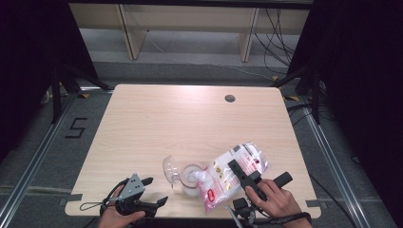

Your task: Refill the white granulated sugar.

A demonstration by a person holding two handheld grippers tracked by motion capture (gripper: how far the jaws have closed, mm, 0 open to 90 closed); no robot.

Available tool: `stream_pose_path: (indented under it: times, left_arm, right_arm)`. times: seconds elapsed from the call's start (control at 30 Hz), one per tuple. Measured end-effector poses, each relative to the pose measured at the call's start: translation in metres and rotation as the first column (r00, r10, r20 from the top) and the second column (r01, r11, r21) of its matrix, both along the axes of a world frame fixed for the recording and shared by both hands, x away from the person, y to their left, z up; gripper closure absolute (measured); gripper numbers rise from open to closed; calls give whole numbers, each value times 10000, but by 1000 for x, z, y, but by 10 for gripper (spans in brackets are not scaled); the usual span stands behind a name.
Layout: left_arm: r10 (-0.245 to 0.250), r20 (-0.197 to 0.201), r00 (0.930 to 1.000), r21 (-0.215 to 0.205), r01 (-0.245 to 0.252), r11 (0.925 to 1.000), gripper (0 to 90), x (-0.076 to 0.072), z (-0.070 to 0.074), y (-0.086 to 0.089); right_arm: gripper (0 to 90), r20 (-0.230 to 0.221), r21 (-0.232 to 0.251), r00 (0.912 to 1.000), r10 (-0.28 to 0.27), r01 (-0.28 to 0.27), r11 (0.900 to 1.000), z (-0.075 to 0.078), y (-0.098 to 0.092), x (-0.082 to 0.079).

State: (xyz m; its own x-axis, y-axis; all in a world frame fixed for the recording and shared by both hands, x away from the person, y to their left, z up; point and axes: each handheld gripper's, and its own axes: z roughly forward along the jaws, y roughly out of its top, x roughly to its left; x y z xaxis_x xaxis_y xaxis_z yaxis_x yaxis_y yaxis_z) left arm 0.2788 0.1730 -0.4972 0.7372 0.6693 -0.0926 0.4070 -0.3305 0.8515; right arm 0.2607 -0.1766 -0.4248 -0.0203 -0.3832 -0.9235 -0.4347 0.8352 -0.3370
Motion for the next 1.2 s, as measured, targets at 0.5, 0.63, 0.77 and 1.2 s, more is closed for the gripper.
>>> stream_pose_path:
  times: [0.5,0.63,0.77,1.2]
  left_arm:
    - [5,17,10000,-2,-5,10000,156,0,0,0]
    - [8,52,10000,-82,-7,10000,156,0,0,0]
    - [4,6,10000,1,-4,10000,156,0,0,0]
    - [-2,35,10000,-72,2,10000,156,0,-1,0]
  right_arm:
    - [683,-6,33,10000,-68,68,10000,3,-2,0]
    - [684,21,78,10000,-55,55,10000,3,-3,0]
    - [684,-17,41,10000,-57,57,10000,3,-2,0]
    - [685,-32,-55,10000,-93,93,9999,2,-2,0]
